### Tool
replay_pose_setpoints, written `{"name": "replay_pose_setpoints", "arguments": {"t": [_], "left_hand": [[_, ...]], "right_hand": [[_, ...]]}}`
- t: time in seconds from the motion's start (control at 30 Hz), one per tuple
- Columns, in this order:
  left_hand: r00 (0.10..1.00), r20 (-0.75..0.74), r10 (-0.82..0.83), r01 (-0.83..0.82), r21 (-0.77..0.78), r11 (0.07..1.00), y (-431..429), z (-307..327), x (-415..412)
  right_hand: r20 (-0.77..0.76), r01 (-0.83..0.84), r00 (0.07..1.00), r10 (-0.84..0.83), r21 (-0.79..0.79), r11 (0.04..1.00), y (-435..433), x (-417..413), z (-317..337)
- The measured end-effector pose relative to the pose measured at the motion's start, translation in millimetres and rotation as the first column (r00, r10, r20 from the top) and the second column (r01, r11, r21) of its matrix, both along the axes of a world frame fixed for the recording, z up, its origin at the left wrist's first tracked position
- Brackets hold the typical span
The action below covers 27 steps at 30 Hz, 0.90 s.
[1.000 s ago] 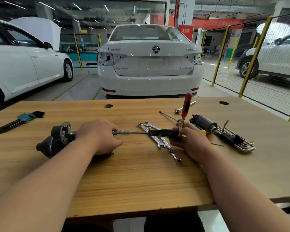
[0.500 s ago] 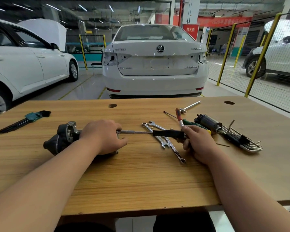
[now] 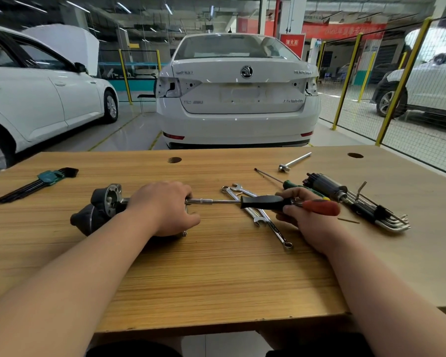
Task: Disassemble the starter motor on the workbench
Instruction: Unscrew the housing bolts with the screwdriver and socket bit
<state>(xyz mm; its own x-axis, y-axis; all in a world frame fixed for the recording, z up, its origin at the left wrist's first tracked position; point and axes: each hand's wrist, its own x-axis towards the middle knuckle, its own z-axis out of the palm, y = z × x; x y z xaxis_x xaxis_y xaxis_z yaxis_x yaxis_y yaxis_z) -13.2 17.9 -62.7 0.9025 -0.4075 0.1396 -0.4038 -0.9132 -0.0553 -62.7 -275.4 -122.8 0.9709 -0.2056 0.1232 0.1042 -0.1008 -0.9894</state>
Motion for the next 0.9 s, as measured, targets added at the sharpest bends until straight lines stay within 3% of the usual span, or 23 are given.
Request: {"name": "replay_pose_setpoints", "arguments": {"t": [0.13,0.27,0.5,0.77,0.9], "left_hand": [[0.999,0.034,0.000,0.001,-0.030,1.000,0,-2,-1],[0.999,0.047,-0.015,0.017,-0.035,0.999,0,-3,-1],[0.998,0.067,-0.019,0.021,-0.035,0.999,0,-4,-2],[0.998,0.070,0.007,-0.005,-0.023,1.000,0,-4,-1],[0.997,0.068,0.031,-0.029,-0.031,0.999,-1,-5,2]], "right_hand": [[-0.055,0.018,0.998,-0.010,0.147,0.989,-2,3,3],[-0.060,0.040,0.998,-0.032,0.137,0.990,0,4,6],[-0.215,0.223,0.948,-0.235,-0.078,0.972,11,6,17],[-0.115,0.151,0.980,-0.162,-0.099,0.984,12,-6,18],[-0.084,0.097,0.992,-0.099,-0.024,0.995,9,-3,13]]}}
